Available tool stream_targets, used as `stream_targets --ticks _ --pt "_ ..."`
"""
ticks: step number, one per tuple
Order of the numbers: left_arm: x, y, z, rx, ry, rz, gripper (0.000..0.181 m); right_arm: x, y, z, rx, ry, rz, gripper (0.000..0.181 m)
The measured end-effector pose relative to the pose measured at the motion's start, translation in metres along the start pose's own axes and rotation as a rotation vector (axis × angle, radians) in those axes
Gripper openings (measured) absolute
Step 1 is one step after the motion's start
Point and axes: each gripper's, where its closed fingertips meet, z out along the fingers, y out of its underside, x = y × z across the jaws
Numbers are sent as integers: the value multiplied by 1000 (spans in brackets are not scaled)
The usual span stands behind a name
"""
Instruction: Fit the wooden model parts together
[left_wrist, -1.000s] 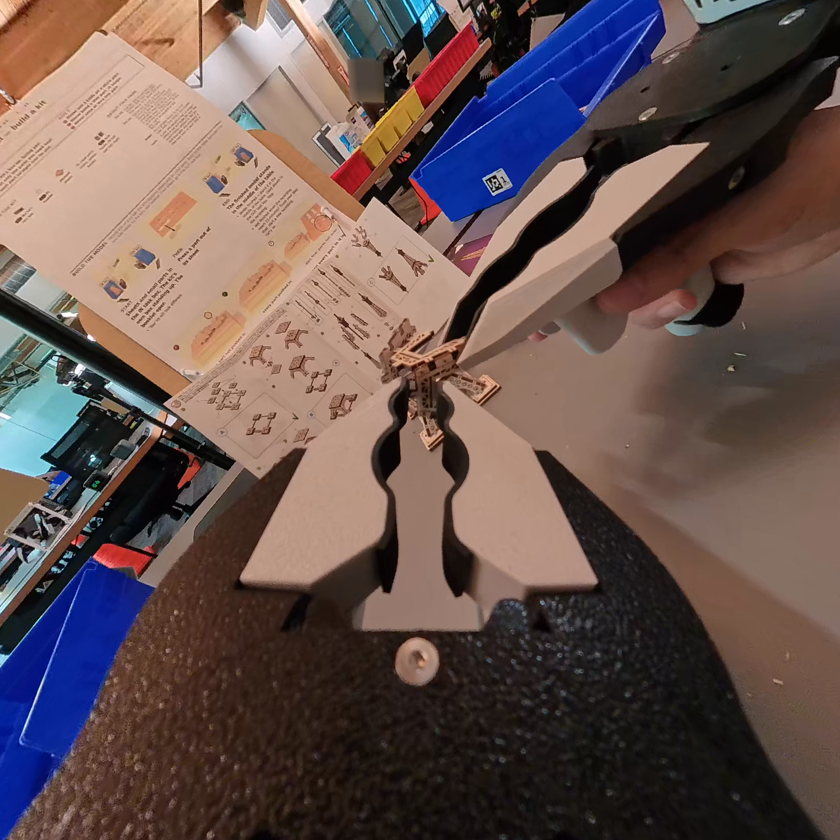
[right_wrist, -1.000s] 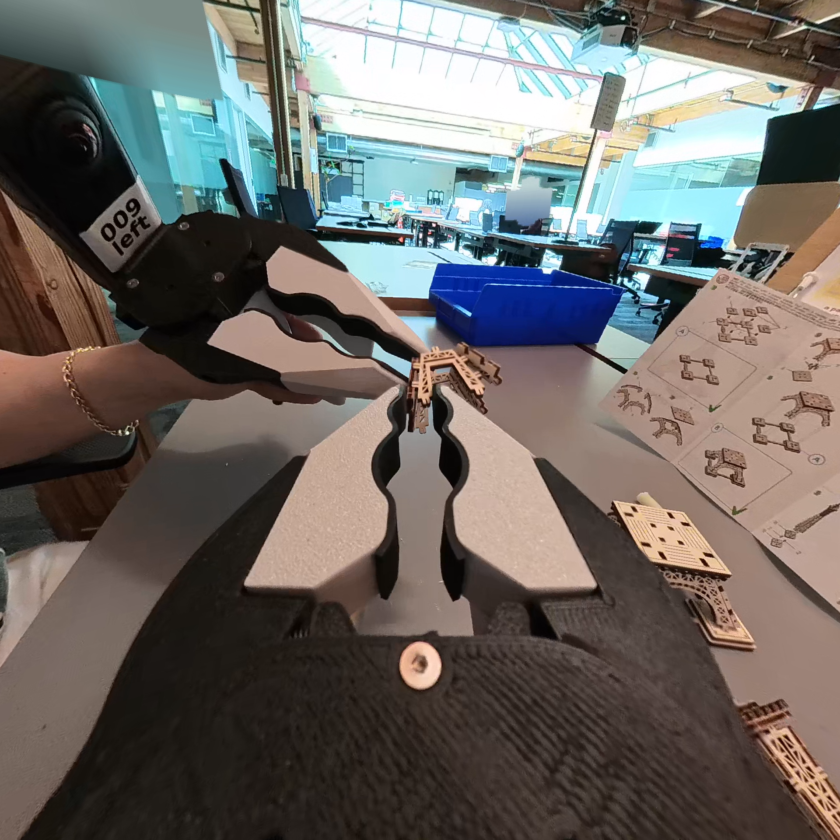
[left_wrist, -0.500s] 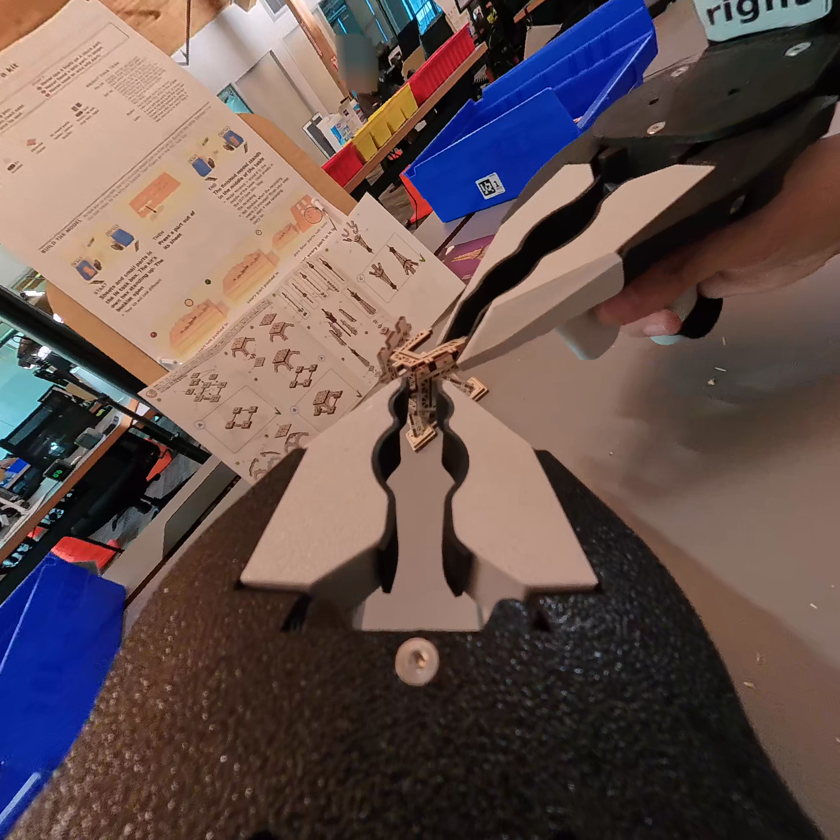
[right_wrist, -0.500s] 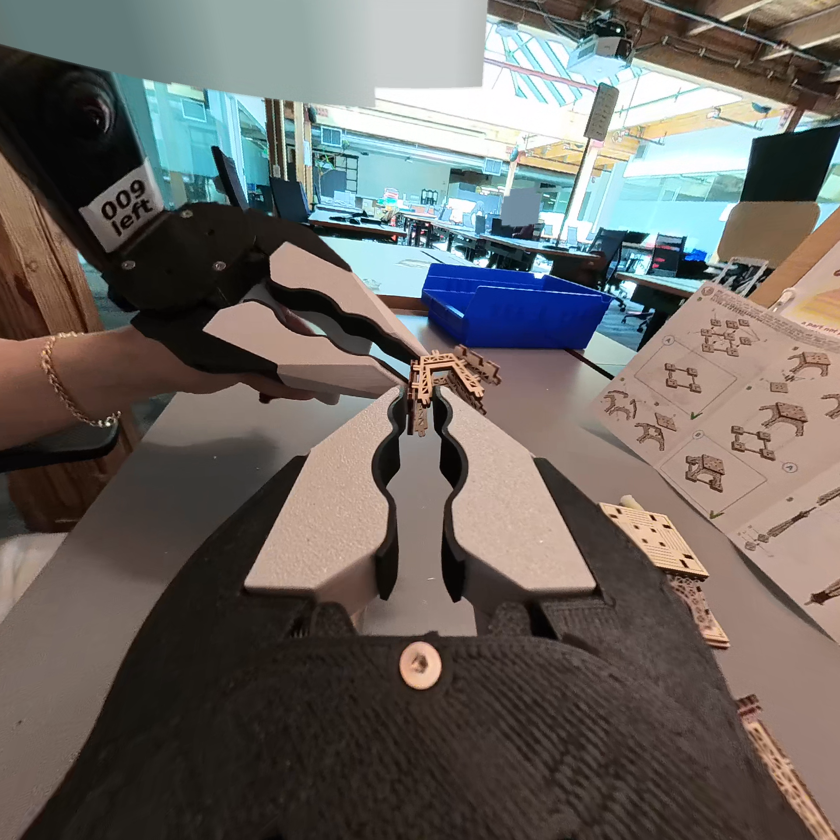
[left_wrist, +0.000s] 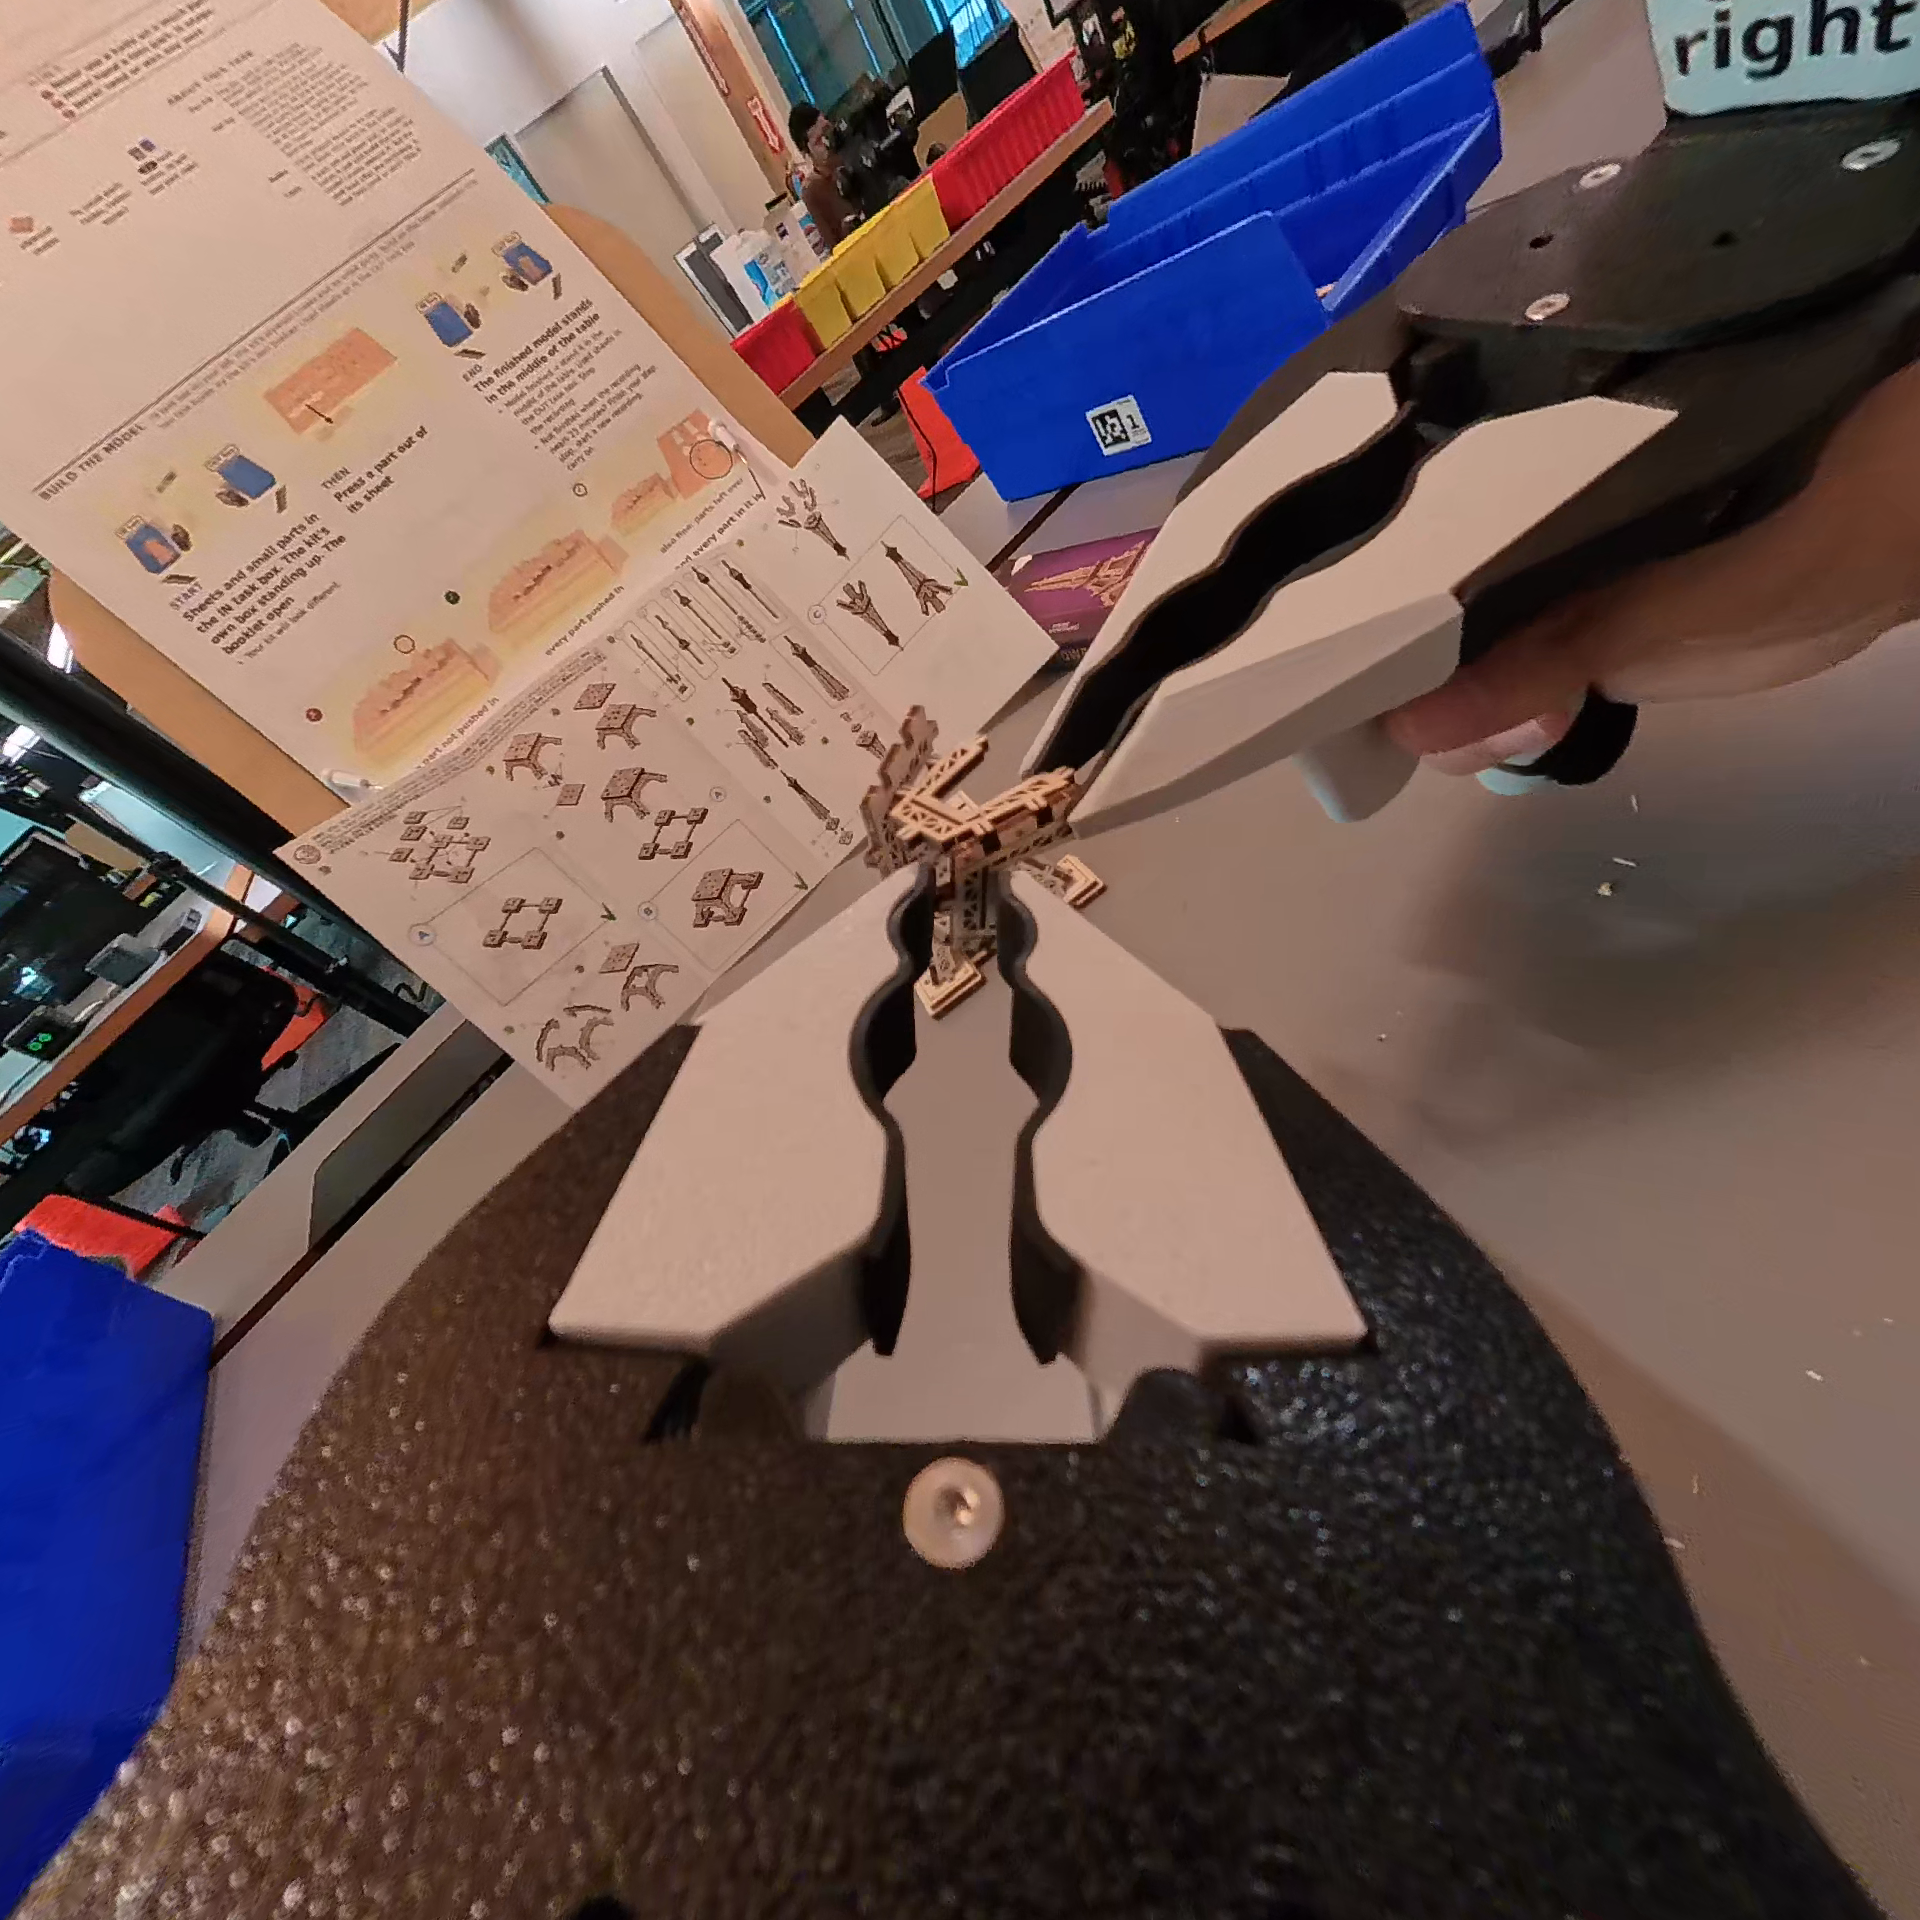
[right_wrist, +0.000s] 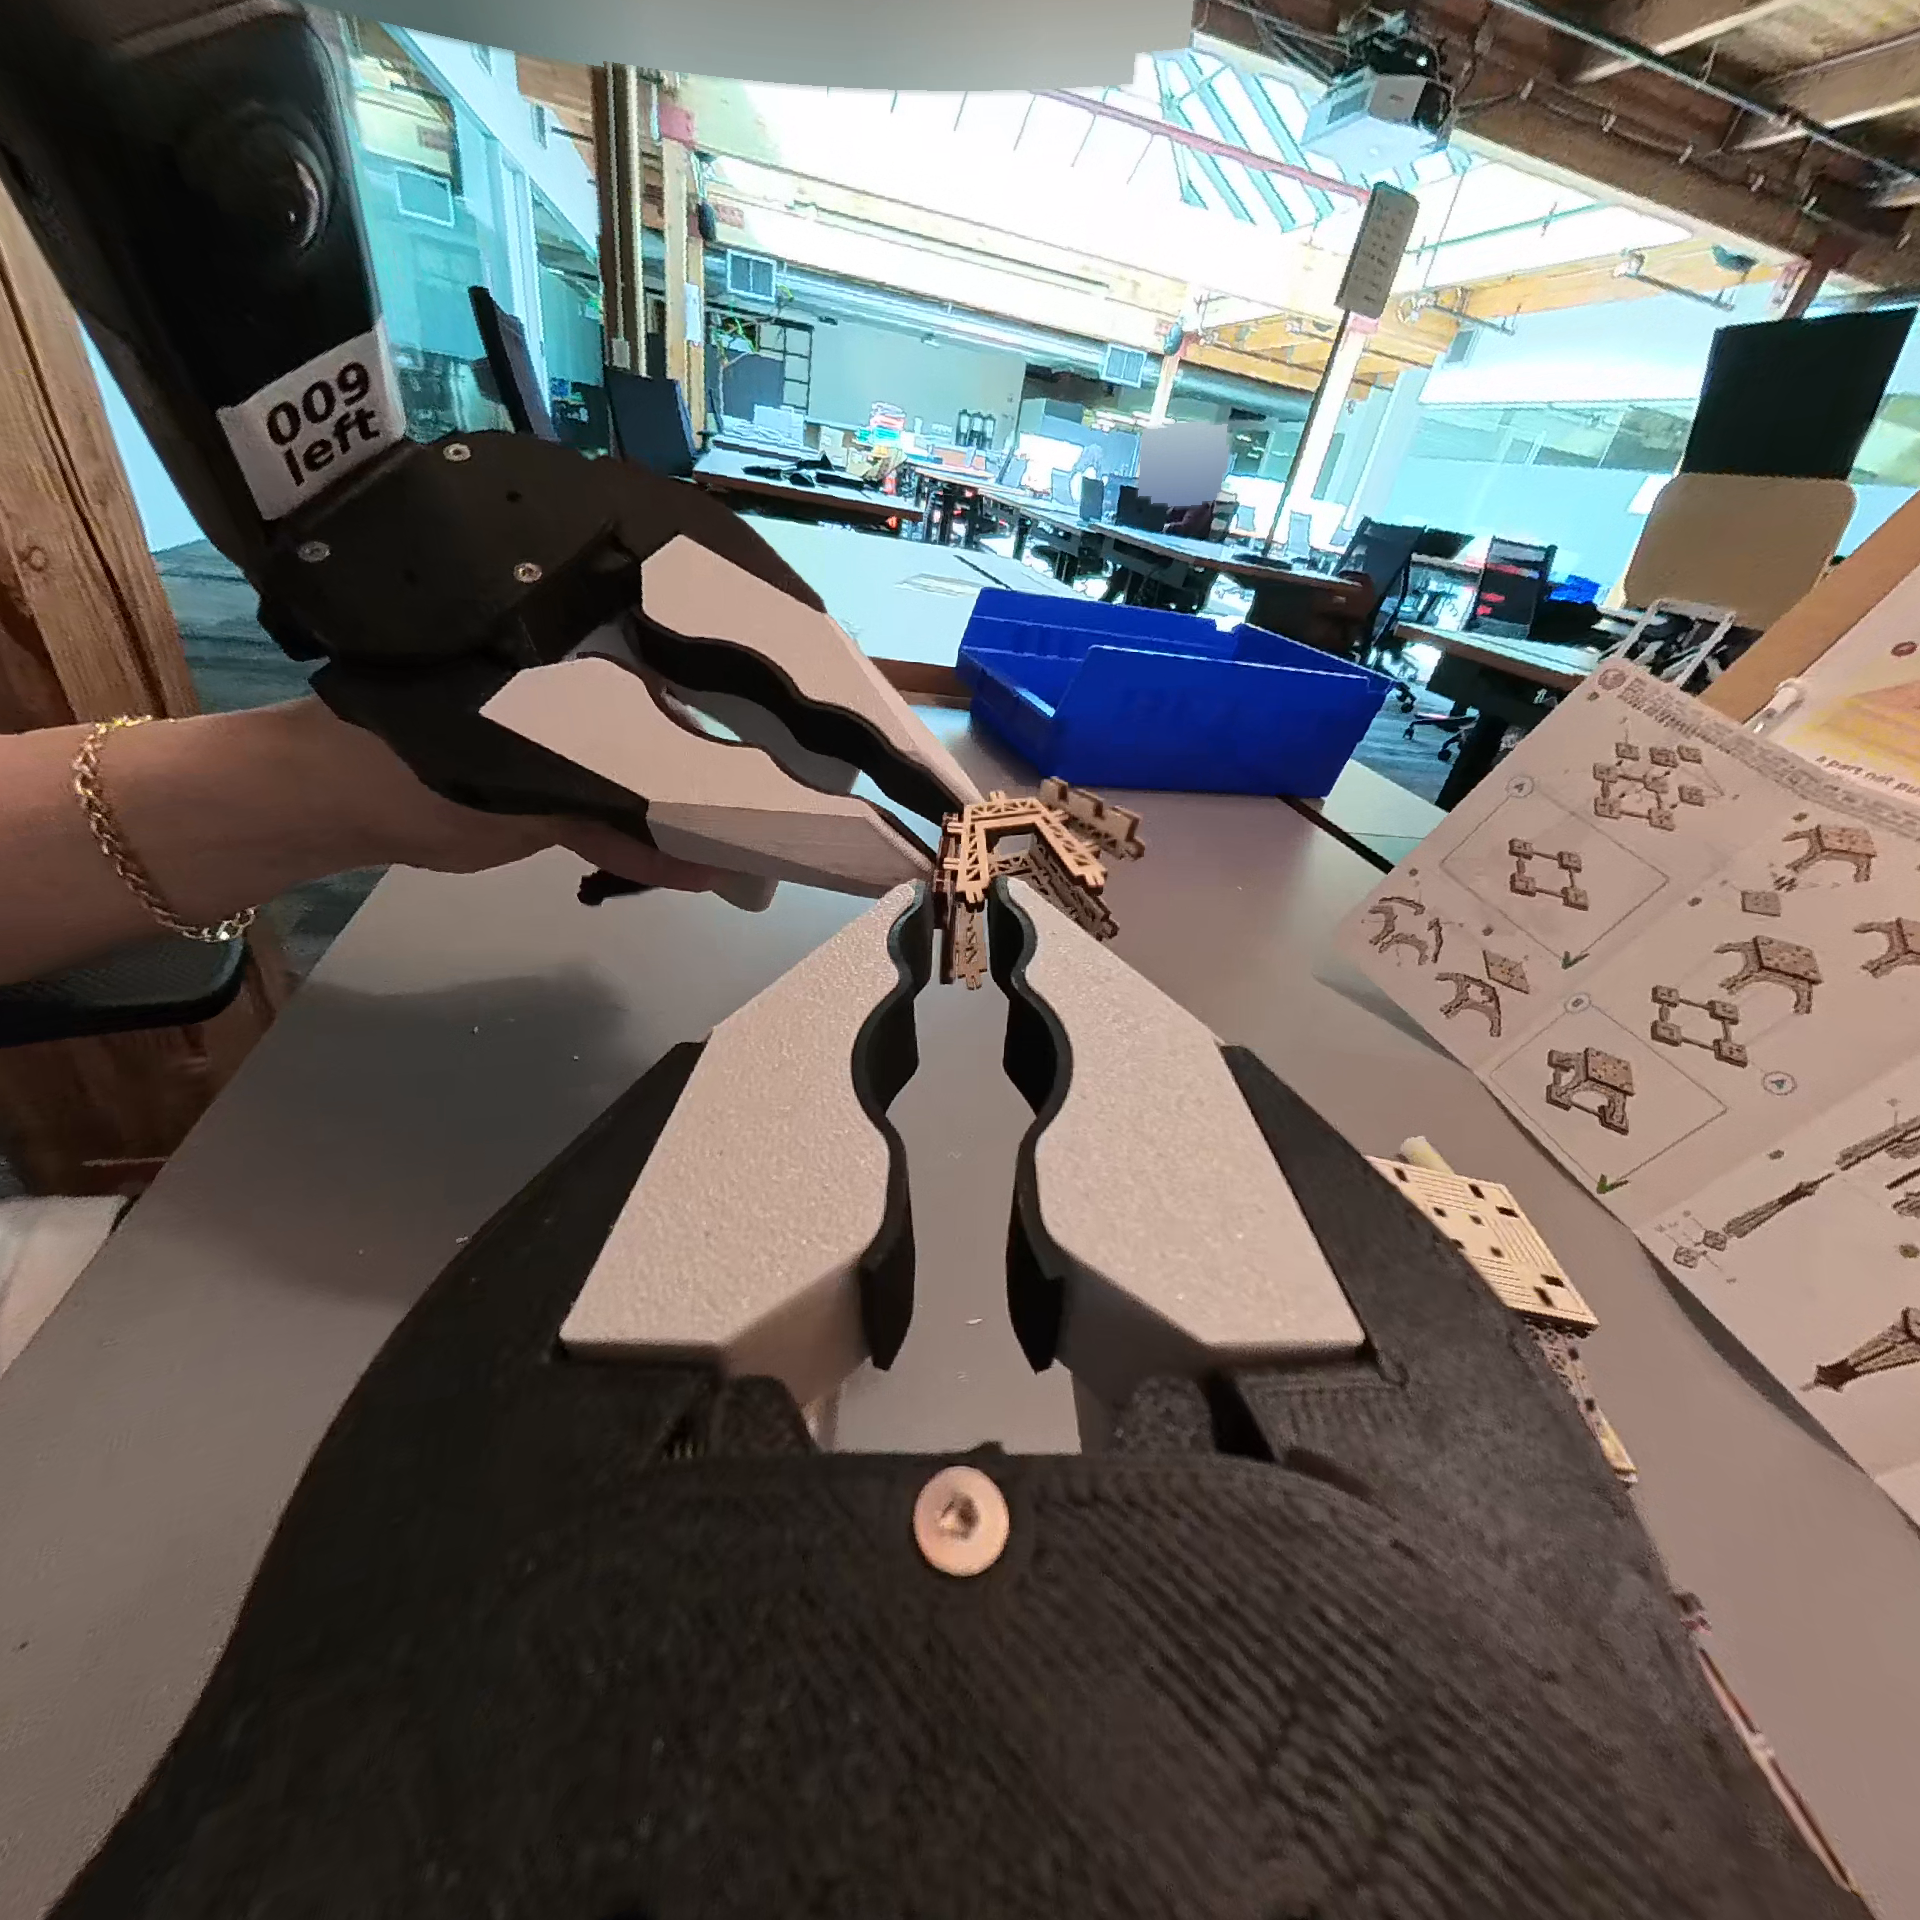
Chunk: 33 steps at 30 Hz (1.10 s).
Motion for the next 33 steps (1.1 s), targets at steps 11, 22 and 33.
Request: stream_targets --ticks 11,22,33 --pt "0 0 1 -7 5 -21 9 1 -1 -1 1 5 -43 7" --pt "8 6 3 -54 10 81 9 2 6 0 -26 20 -47 32" --pt "13 4 8 -68 -71 255 9 10 12 1 -61 73 24 10"
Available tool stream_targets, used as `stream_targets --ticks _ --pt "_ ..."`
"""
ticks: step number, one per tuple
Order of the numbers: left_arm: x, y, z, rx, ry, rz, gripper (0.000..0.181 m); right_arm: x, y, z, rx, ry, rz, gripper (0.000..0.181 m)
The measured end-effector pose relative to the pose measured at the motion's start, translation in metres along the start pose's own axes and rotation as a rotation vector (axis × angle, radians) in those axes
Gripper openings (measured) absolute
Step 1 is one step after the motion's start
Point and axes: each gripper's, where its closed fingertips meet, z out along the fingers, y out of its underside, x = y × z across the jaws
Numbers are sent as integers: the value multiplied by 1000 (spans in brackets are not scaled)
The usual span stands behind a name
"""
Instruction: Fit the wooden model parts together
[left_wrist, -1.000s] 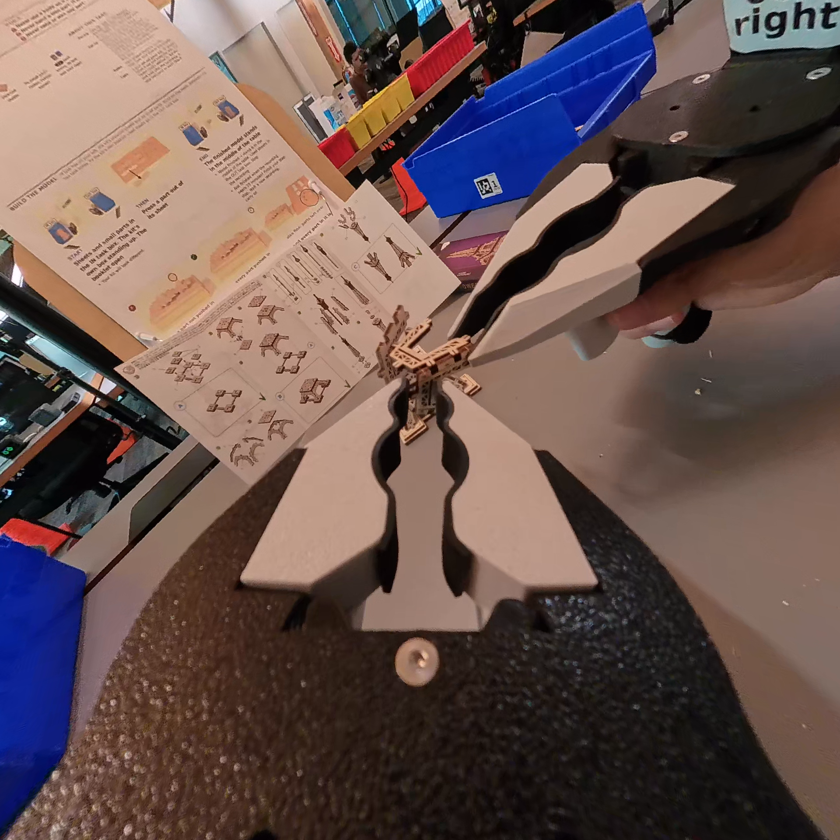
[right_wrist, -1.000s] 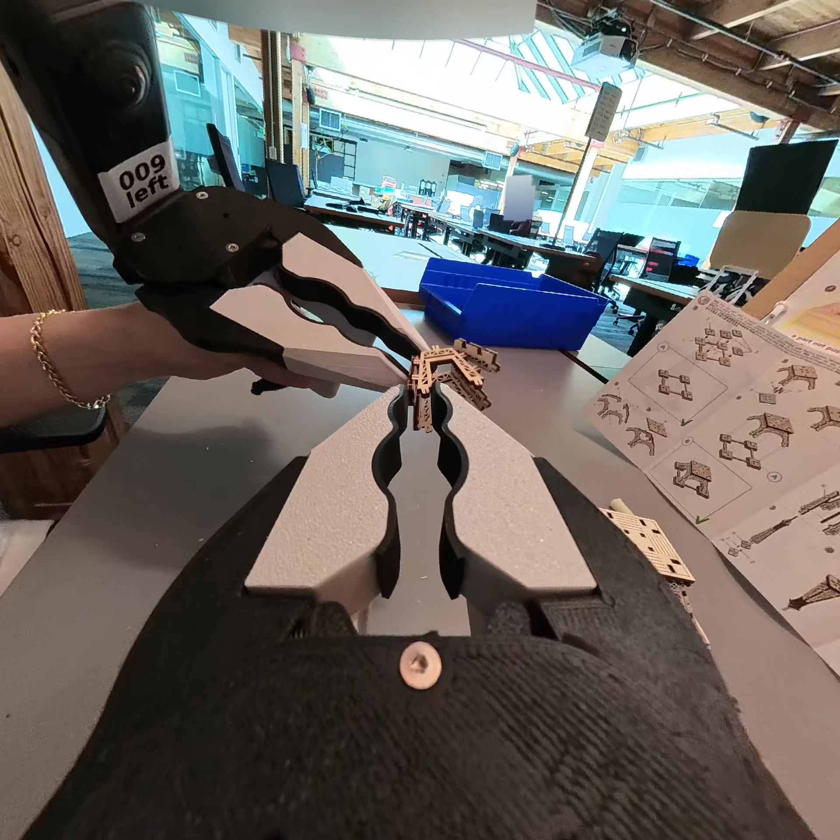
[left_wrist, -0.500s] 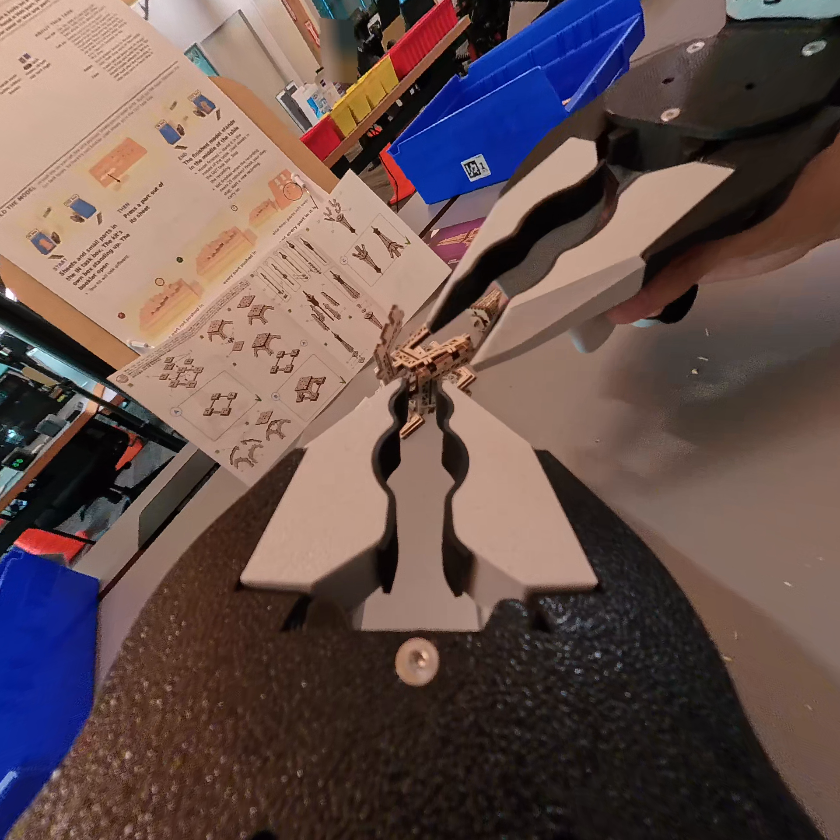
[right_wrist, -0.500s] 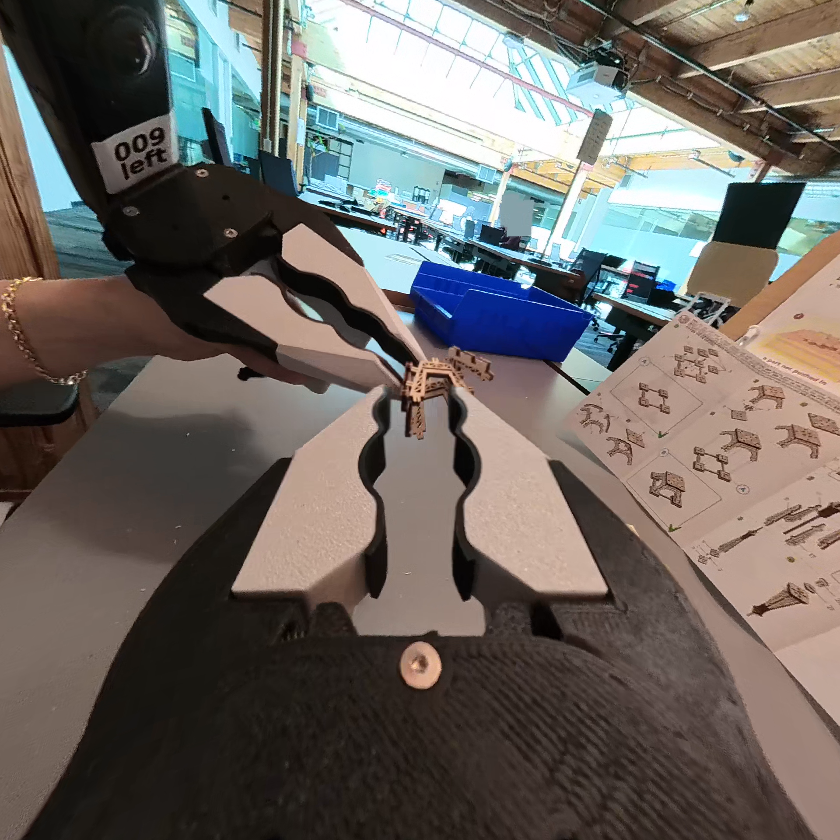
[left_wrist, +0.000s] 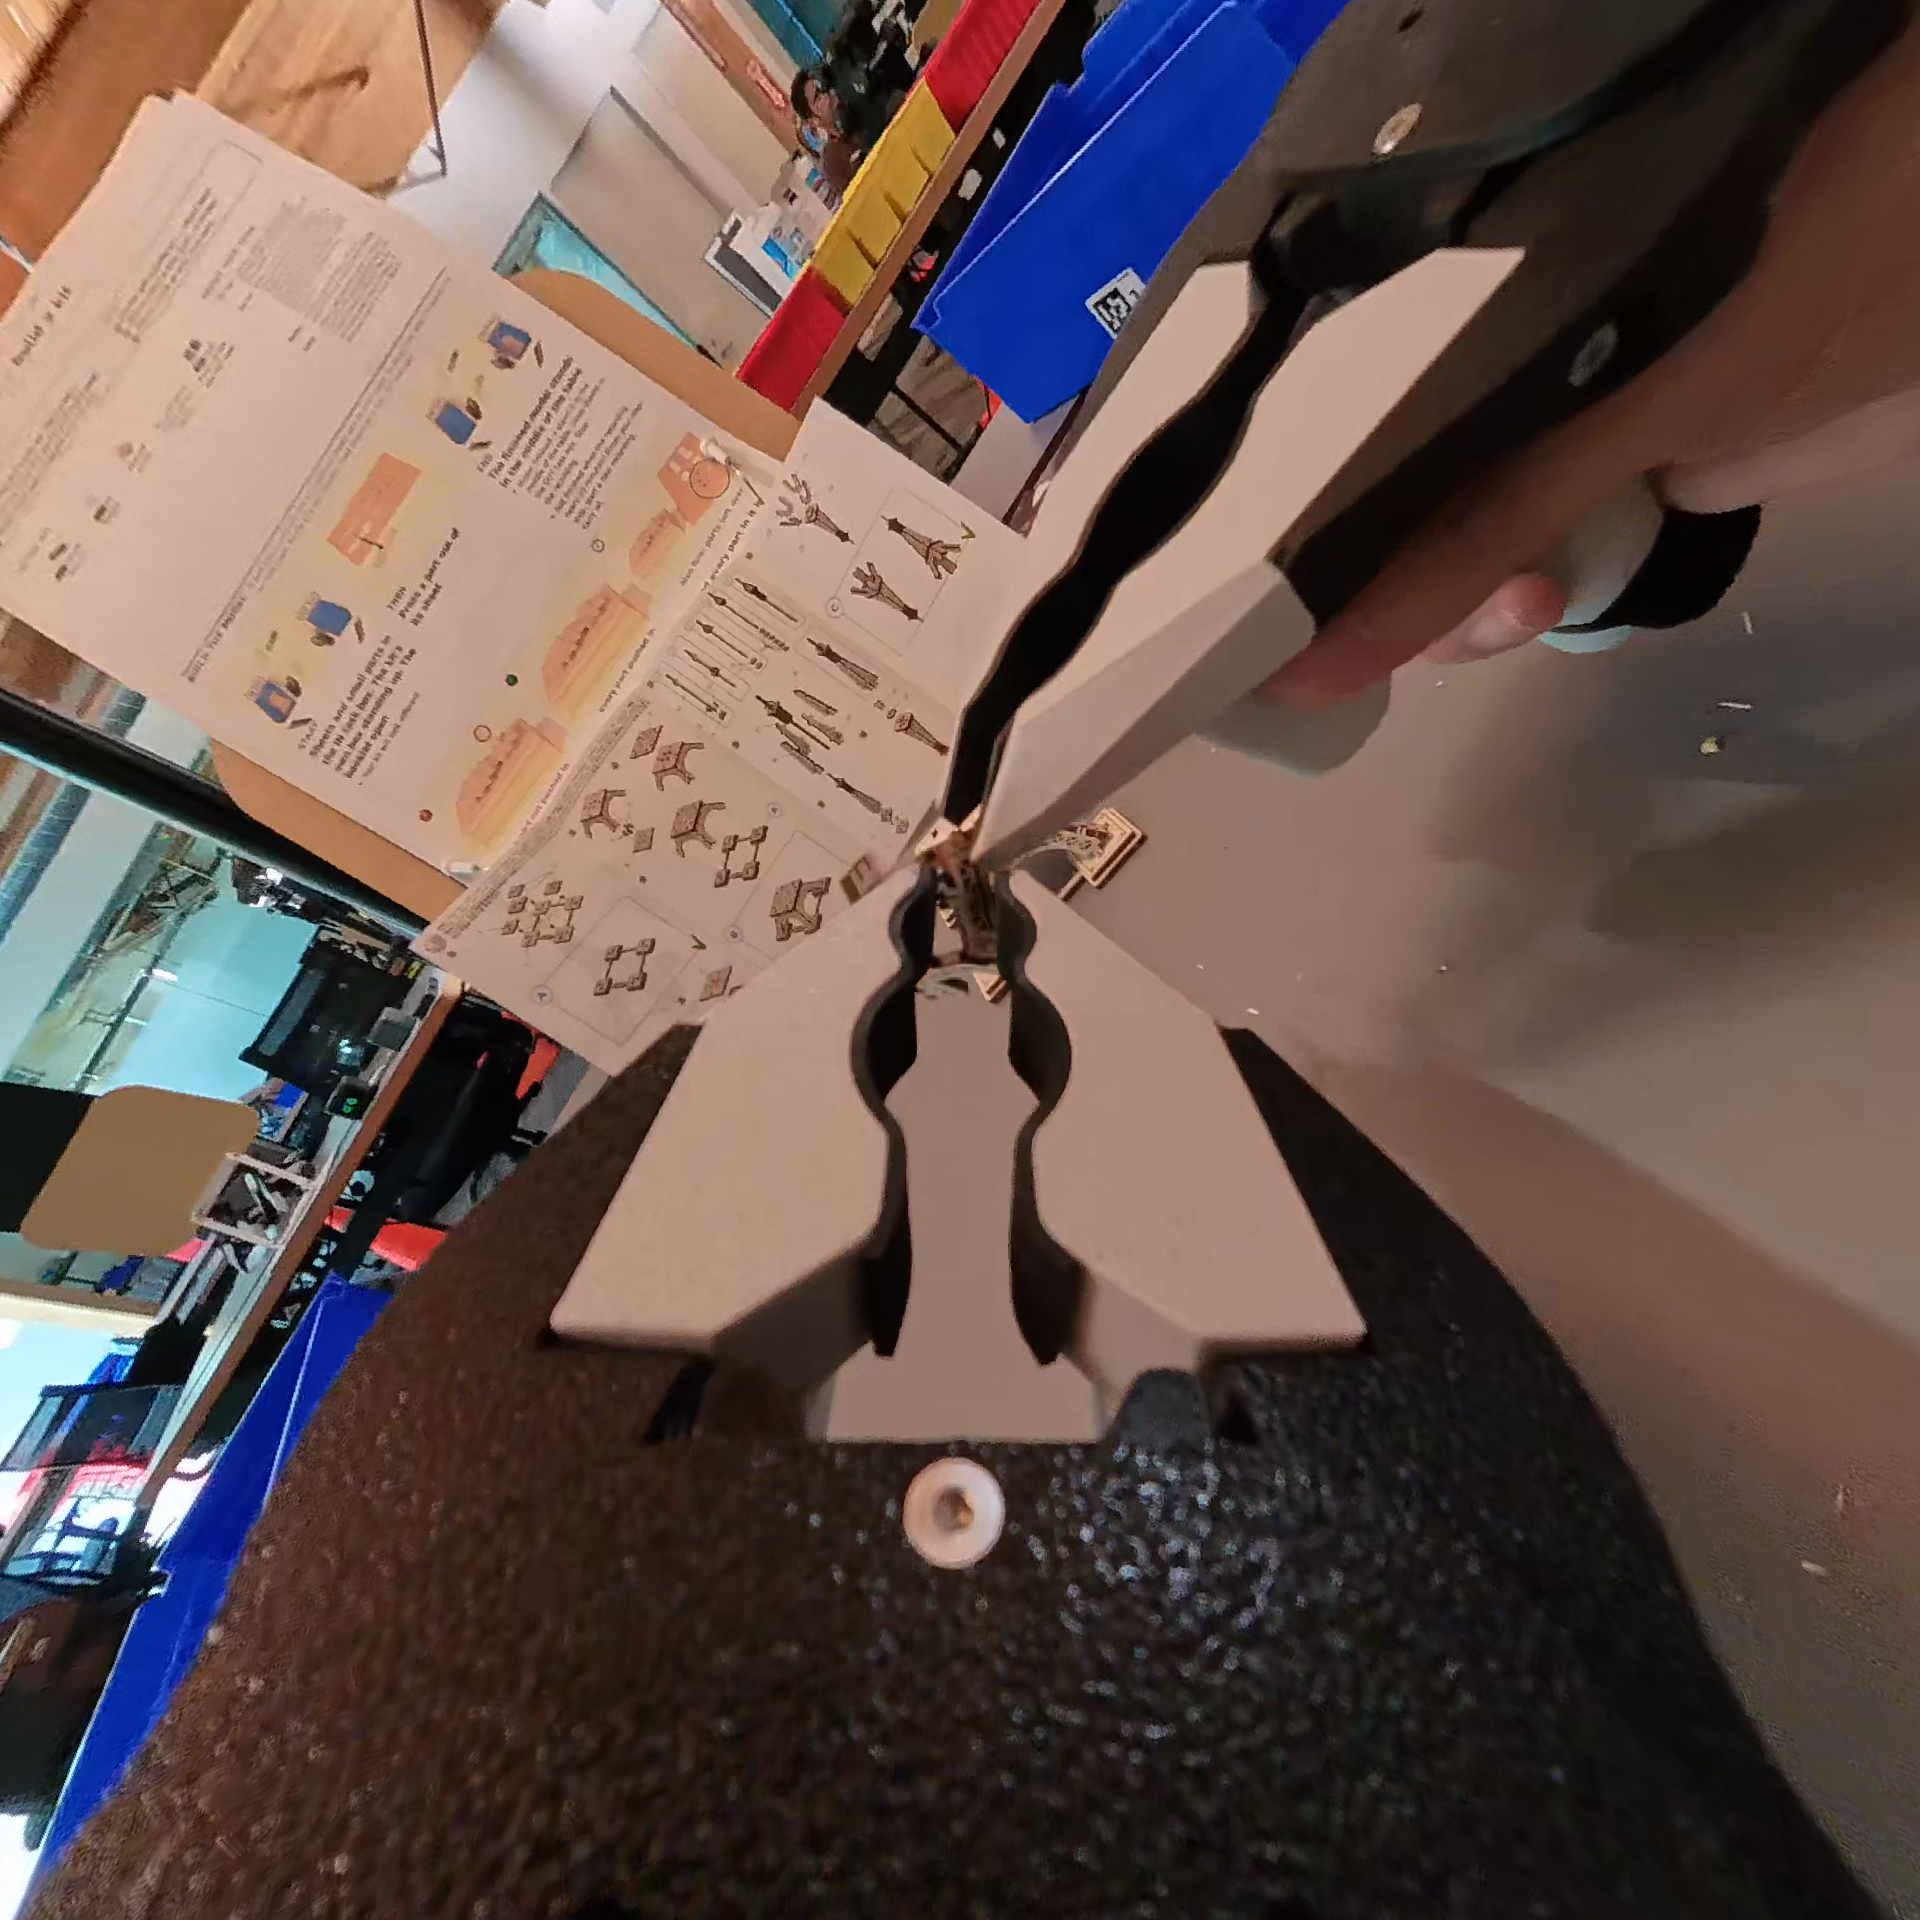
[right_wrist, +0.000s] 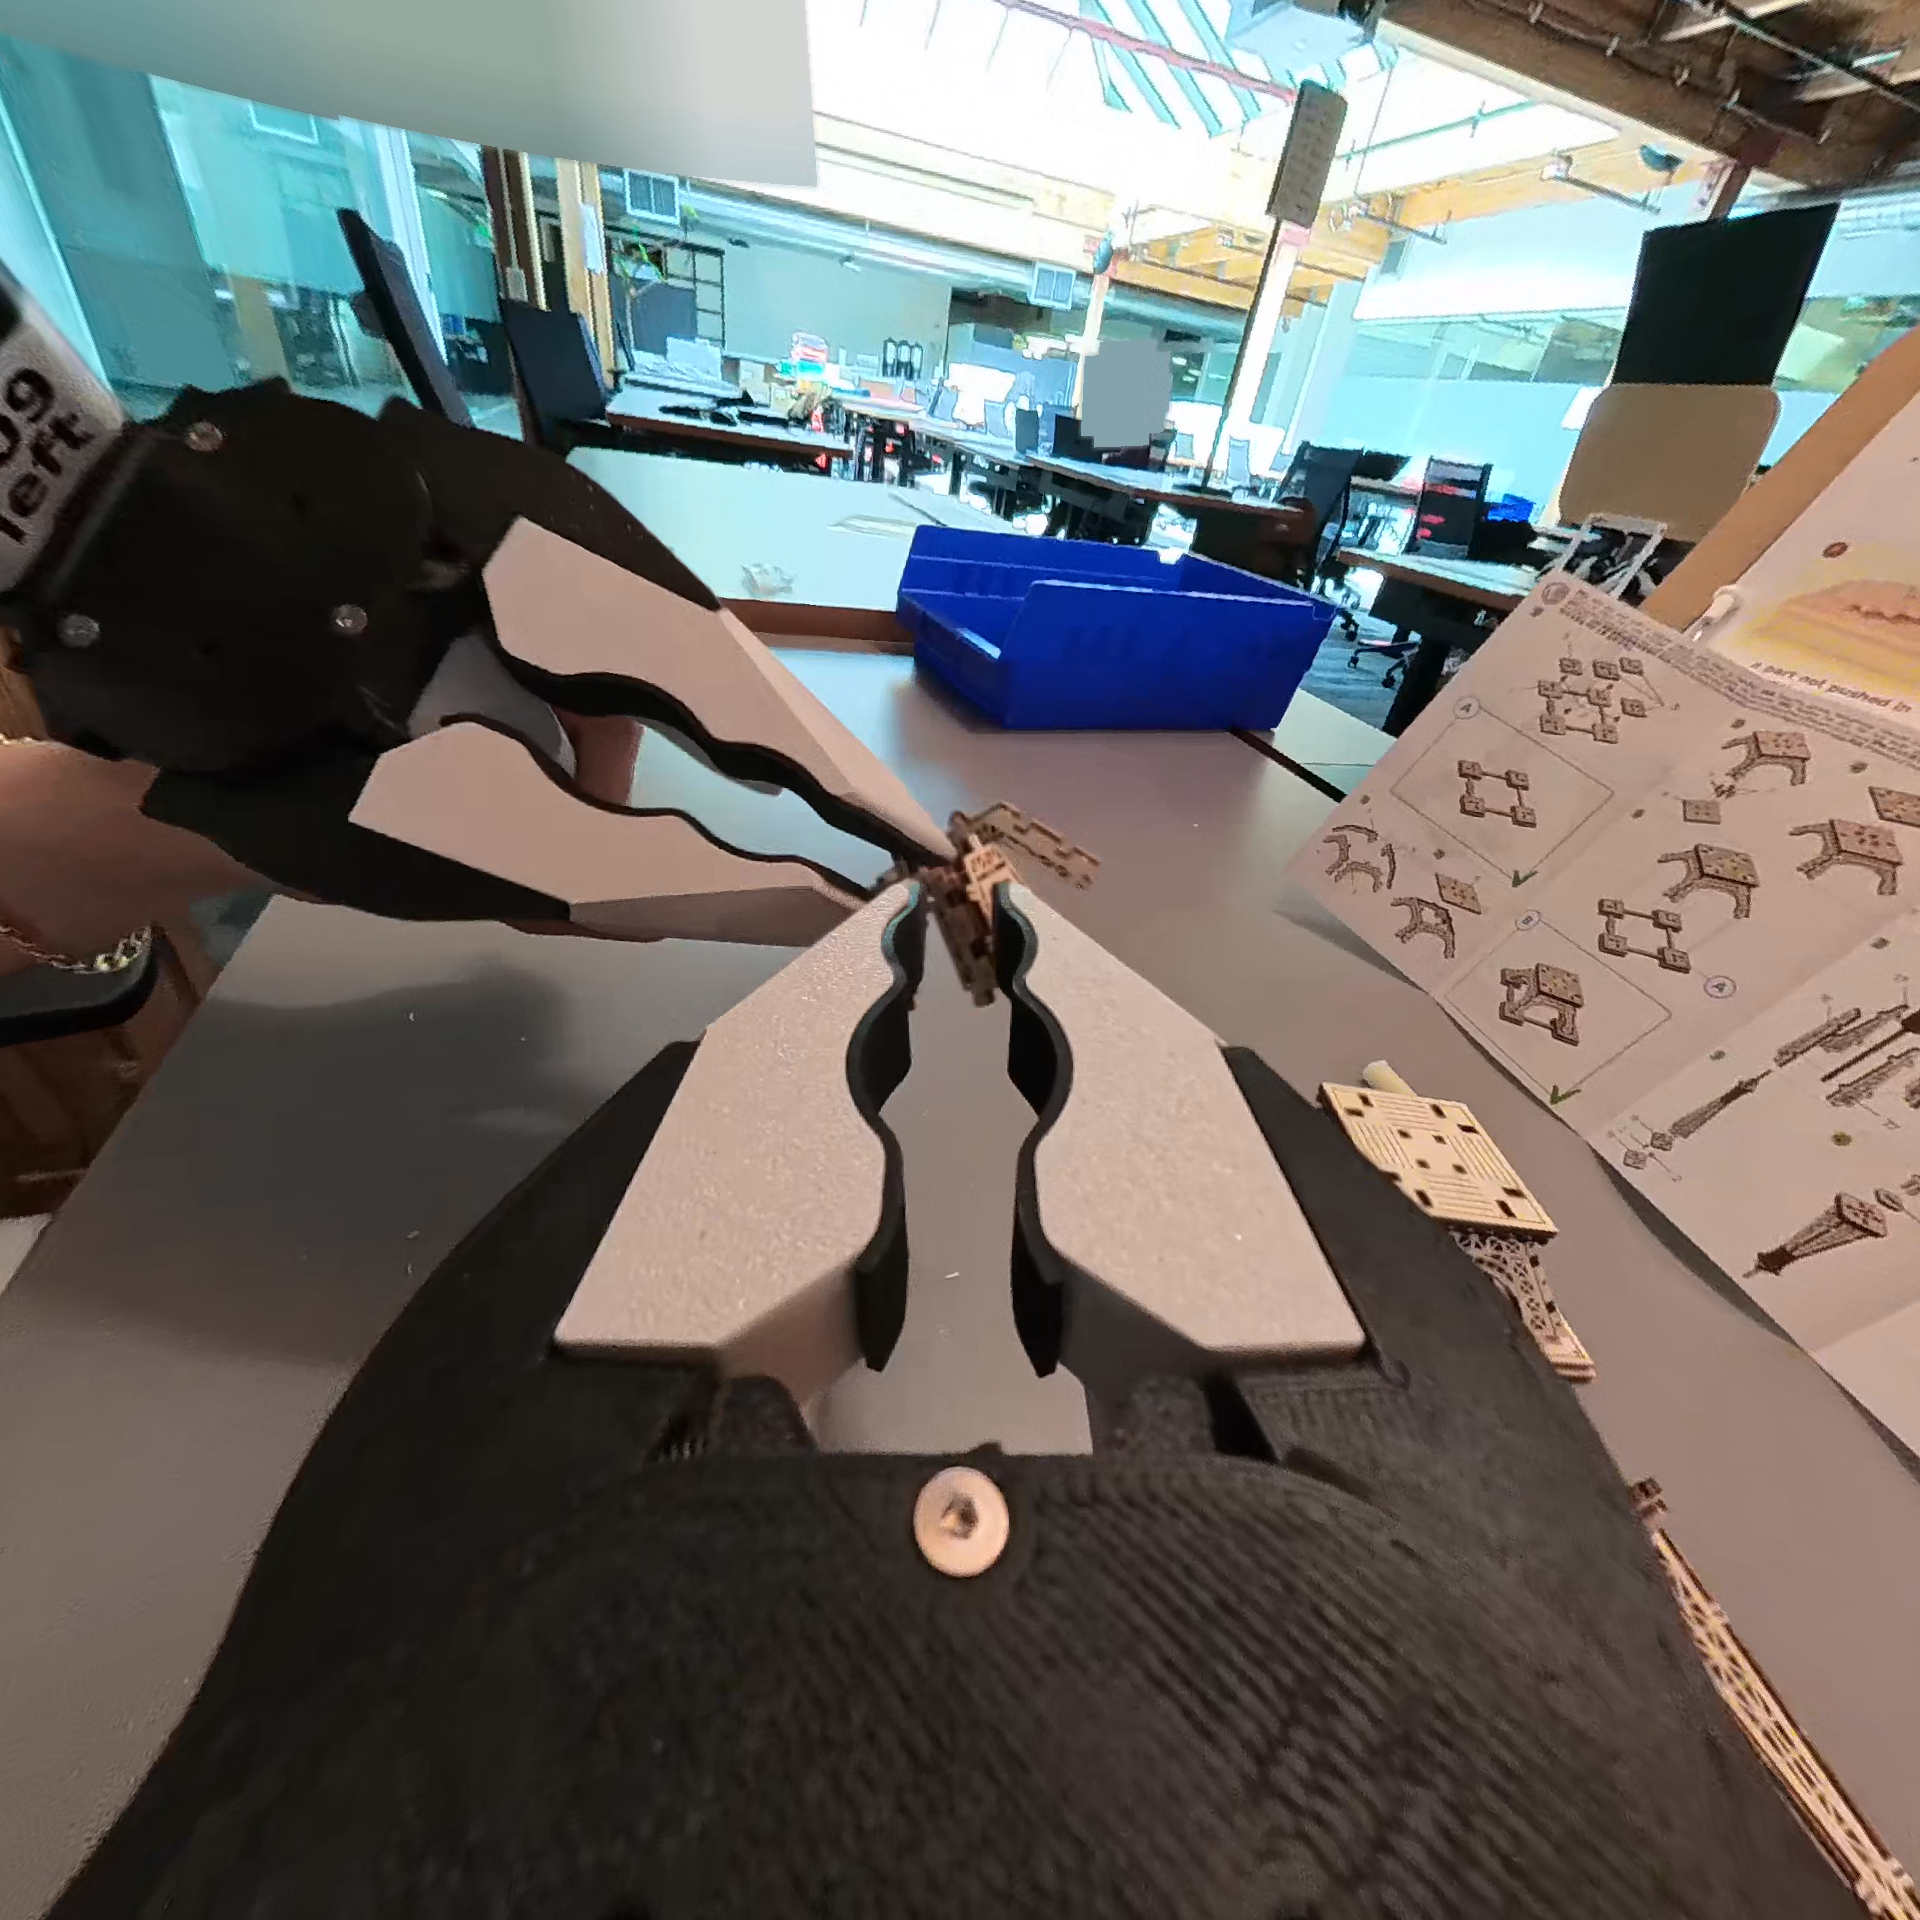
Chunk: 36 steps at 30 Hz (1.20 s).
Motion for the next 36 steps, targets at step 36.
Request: stream_targets --ticks 36 --pt "20 -8 -23 239 277 -3 7 -33 6 -10 -66 -279 -76 8"
